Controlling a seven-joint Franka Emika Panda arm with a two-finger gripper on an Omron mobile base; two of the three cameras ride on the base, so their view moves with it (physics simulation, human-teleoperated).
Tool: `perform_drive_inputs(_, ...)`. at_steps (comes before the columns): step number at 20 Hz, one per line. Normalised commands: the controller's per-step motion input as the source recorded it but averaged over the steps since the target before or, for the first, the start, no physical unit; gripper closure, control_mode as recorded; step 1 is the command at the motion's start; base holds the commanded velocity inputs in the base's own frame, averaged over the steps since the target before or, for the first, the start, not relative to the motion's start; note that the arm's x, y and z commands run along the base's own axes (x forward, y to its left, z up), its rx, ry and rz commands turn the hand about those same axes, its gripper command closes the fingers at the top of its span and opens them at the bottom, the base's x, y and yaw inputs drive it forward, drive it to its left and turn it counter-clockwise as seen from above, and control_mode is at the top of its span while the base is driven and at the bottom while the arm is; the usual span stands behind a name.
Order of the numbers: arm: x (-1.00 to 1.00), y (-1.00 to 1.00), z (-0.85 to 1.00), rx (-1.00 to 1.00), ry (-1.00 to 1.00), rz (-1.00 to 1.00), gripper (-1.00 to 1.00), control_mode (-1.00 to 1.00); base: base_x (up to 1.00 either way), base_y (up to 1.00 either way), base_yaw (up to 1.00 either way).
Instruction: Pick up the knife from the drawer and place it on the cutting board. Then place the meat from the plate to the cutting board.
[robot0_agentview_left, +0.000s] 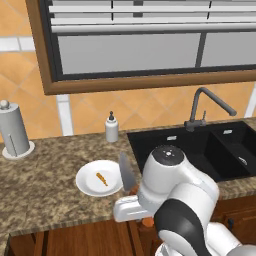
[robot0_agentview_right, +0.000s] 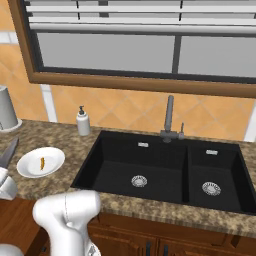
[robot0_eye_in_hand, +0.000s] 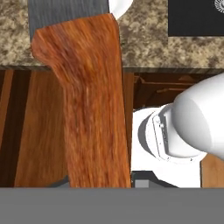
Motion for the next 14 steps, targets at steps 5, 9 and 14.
perform_drive_inputs(5, 0.00, -0.06, -0.25, 0.00, -0.02, -0.02, 1.00, -1.00, 0.00, 0.00, 0.00)
perform_drive_inputs(9, 0.06, -0.14, -0.09, 0.02, 0.03, -0.05, 1.00, -1.00, 0.00, 0.00, 0.00)
perform_drive_inputs(14, 0.03, -0.31, -0.07, 0.04, 0.04, -0.03, 1.00, 1.00, -0.06, -0.40, -0.04)
